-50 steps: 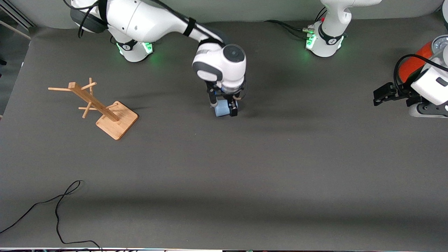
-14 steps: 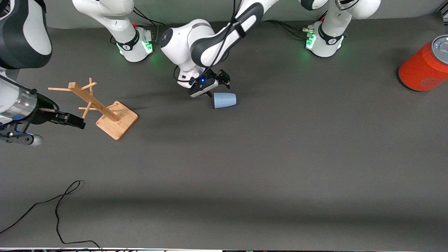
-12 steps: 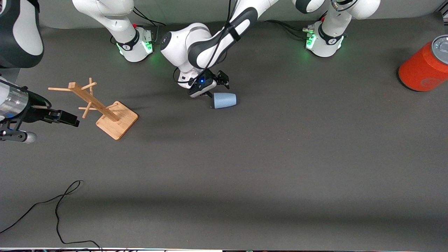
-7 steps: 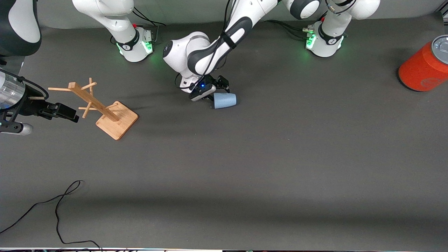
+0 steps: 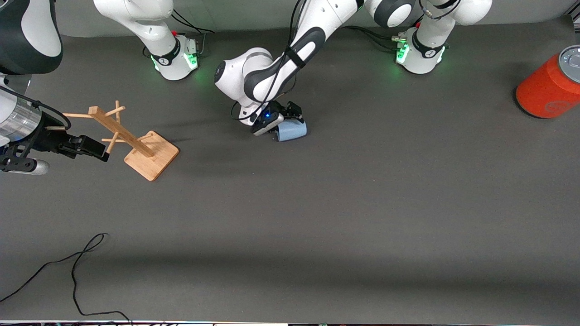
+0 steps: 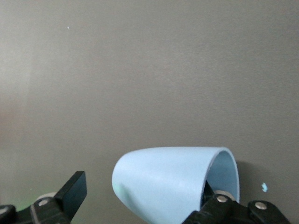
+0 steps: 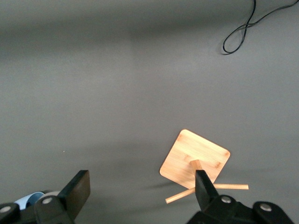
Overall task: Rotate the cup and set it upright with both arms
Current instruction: 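Lower the left gripper onto the cup rim and close it, then rotate the cup upright with the left gripper and set it down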
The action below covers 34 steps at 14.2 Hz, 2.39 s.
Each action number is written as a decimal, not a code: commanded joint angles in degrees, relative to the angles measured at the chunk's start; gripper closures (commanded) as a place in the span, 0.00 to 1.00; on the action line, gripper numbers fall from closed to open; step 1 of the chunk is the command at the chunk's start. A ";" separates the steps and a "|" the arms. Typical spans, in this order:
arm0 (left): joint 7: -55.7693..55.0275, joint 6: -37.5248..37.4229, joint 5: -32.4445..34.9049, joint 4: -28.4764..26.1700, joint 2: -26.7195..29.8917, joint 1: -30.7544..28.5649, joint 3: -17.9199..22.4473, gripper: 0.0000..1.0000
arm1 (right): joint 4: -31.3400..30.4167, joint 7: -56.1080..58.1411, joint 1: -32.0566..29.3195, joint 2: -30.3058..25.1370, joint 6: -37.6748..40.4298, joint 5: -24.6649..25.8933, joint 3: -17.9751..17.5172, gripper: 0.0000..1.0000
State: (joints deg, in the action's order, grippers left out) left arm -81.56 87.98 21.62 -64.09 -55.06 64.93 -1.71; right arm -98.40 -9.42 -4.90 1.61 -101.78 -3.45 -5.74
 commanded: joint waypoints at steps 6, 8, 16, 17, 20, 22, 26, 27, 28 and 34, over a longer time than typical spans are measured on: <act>-3.25 -4.39 -0.09 0.90 1.27 0.55 0.48 1.00 | -0.83 0.36 1.12 0.59 -1.32 -0.07 0.37 0.00; -3.17 -4.83 -0.09 1.16 1.54 0.46 0.39 1.00 | -0.65 0.54 0.42 0.68 -1.23 -0.15 0.64 0.00; -2.81 -7.21 -2.29 2.13 5.84 -2.79 0.13 1.00 | 2.86 -0.51 0.42 2.52 -1.23 -0.24 0.55 0.00; -2.64 -7.30 -2.46 2.13 6.97 -3.40 0.04 1.00 | 2.87 -1.12 0.25 2.70 -1.32 -0.59 0.55 0.00; -0.80 -7.04 -7.02 0.73 16.00 -8.49 0.21 1.00 | 2.60 -6.82 0.51 2.70 -1.41 -0.77 0.55 0.00; 3.40 -3.71 -10.36 -5.92 24.17 -12.79 0.04 1.00 | 2.17 -9.47 1.12 2.52 -1.32 -0.60 0.46 0.00; 9.30 13.65 -11.86 -31.46 39.47 -16.59 0.04 1.00 | 2.43 -9.48 1.12 3.31 -2.72 0.63 0.38 0.00; 9.84 19.45 -12.74 -37.71 41.94 -17.64 0.12 1.00 | 2.51 -9.48 1.12 3.58 -2.99 3.60 -0.06 0.00; 11.06 26.03 -13.88 -43.08 42.92 -18.95 0.13 1.00 | 2.60 -9.57 1.82 3.67 -4.03 5.97 -0.24 0.00; 19.33 46.30 -21.01 -50.69 34.51 -22.39 0.13 1.00 | 2.69 -9.66 2.62 3.67 -4.04 5.82 0.46 0.00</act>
State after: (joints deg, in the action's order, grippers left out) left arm -64.50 131.30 2.07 -114.94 -18.42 43.60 -1.23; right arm -96.67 -17.80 -2.51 4.83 -105.83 1.94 -5.61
